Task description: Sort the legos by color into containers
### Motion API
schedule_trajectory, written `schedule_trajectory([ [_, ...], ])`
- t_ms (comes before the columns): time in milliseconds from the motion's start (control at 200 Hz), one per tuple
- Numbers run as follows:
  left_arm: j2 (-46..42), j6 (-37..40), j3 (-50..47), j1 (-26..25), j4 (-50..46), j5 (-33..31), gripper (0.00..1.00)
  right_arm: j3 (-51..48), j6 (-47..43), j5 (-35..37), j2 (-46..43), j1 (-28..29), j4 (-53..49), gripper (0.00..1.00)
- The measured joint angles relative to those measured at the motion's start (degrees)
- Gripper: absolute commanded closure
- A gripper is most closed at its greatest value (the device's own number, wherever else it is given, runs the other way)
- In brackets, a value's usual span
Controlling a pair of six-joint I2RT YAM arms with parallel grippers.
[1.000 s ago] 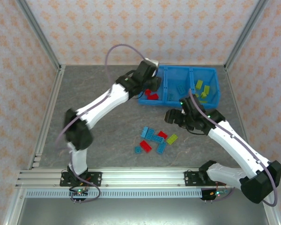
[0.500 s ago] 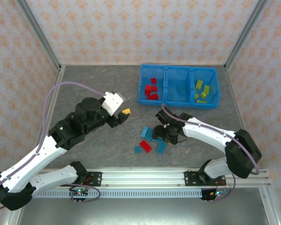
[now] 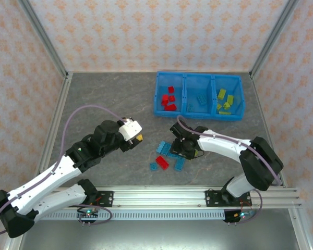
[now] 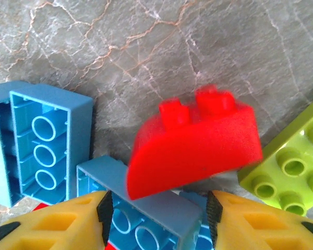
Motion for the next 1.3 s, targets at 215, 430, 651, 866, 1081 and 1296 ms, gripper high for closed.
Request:
schedule_trajectory([
  [215,1.18,0.31,-0.33,0.37,0.72,0.07,0.3,0.09,0.11,-0.5,1.46,0.0,3.48,0.67],
  [430,1.9,0.5,-0.72,0.66,1.16,0.09,0.29,0.15,0.42,0.17,1.97,0.0,3.43,0.76],
  [651,1.9,0.48,-0.72,1.05,1.42,0.5,0.29,4.68,-0.13,4.7,-1.14,0.0,-1.14,0.79],
  [866,2.62,0.46,-0.61,2.16,1.33,1.05,0.27,8.57,-1.38,11.85,-9.97,-2.91,-3.1,0.81],
  [1081,2.05,0.46,-0.61,2.16,1.36,1.01,0.26,14.8,-11.37,25.07,-12.13,-12.63,-2.38,0.81],
  [1296,1.7,0.42,-0.61,2.16,1.31,0.94,0.26,30.53,-23.85,33.88,4.42,-21.03,4.35,0.8],
])
